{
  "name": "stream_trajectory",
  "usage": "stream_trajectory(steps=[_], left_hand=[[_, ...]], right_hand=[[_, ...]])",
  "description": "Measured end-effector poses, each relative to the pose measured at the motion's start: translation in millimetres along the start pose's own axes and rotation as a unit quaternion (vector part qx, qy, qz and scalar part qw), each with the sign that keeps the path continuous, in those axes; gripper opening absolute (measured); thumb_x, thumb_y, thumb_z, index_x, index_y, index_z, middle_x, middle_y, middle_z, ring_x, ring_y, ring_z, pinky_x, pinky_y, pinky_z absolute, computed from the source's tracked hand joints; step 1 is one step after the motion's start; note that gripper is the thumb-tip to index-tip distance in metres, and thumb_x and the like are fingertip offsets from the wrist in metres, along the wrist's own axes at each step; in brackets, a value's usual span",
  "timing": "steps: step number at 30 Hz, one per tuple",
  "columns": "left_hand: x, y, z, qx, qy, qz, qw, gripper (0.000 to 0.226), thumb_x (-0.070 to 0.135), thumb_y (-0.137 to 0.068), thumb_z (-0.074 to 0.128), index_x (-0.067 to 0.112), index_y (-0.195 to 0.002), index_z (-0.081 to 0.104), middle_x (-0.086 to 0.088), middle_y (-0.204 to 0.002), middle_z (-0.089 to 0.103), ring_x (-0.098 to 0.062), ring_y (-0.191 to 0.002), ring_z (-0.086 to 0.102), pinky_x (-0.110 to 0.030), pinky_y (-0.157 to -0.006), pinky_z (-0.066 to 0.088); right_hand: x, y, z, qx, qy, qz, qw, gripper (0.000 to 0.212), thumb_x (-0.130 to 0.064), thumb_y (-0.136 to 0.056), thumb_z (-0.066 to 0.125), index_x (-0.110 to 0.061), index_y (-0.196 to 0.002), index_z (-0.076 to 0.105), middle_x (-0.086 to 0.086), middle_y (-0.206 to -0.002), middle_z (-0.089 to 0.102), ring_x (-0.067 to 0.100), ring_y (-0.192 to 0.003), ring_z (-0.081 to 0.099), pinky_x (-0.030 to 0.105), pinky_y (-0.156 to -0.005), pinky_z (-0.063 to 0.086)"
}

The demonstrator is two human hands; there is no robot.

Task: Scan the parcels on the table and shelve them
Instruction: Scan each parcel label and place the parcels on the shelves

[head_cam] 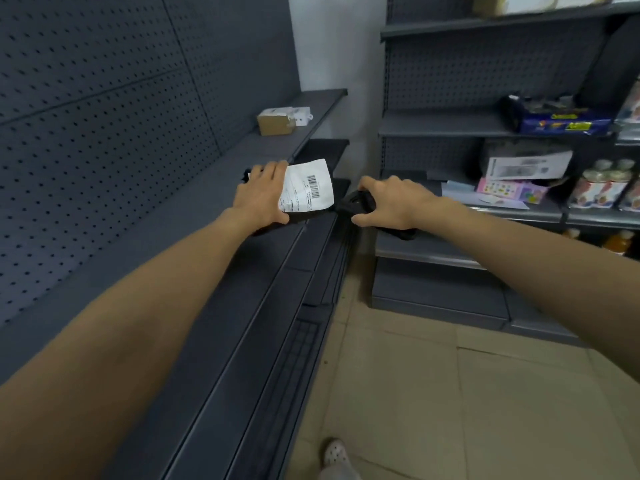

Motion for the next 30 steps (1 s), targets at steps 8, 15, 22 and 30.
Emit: stream_trajectory(steps=[8, 15, 22, 30], left_hand=[[-98.0, -190.4, 12.6, -0.016, 0.003, -0.031, 0.999, 0.106, 0.028, -0.071, 0.085, 0.014, -0.152, 0.017, -0.008, -0.152, 0.025, -0.031, -0.138, 0.021, -0.057, -0.095, 0.041], [-161.6, -322.3, 66.1, -0.093, 0.013, -0.062, 0.994, 0.102, 0.033, -0.070, 0.085, 0.017, -0.149, 0.023, -0.010, -0.145, 0.029, -0.033, -0.133, 0.025, -0.056, -0.098, 0.041], [-216.7, -416.1, 114.2, -0.157, 0.028, -0.071, 0.985, 0.106, 0.027, -0.077, 0.078, 0.023, -0.157, 0.008, -0.005, -0.158, 0.021, -0.031, -0.143, 0.012, -0.058, -0.111, 0.029], [-236.0, -506.0, 136.1, -0.126, -0.054, -0.081, 0.987, 0.076, 0.015, -0.093, 0.059, 0.038, -0.155, 0.021, 0.003, -0.159, 0.025, -0.030, -0.141, 0.025, -0.052, -0.101, 0.040]], right_hand=[[26.2, -206.5, -16.4, 0.023, 0.009, -0.020, 0.999, 0.068, -0.060, -0.089, 0.060, -0.018, -0.139, 0.040, 0.006, -0.090, 0.055, 0.030, -0.082, 0.053, 0.039, -0.069, 0.046], [56.0, -358.8, 6.0, 0.014, -0.018, -0.025, 0.999, 0.070, -0.061, -0.089, 0.060, -0.018, -0.140, 0.040, 0.009, -0.099, 0.060, 0.031, -0.084, 0.052, 0.039, -0.073, 0.048], [89.0, -495.7, 26.0, -0.007, -0.005, -0.070, 0.998, 0.070, -0.064, -0.086, 0.058, -0.019, -0.137, 0.042, 0.014, -0.109, 0.065, 0.036, -0.095, 0.061, 0.039, -0.072, 0.048], [123.3, -631.0, 18.0, -0.011, 0.018, -0.139, 0.990, 0.067, -0.060, -0.087, 0.060, -0.018, -0.136, 0.043, 0.008, -0.093, 0.053, 0.031, -0.081, 0.051, 0.036, -0.069, 0.042]])
Point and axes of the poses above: each hand's wrist, its own y-axis away from the middle knuckle, its own z-axis out of the palm, x = y × z, the point moved 2 cm from there along -y, towards the middle knuckle
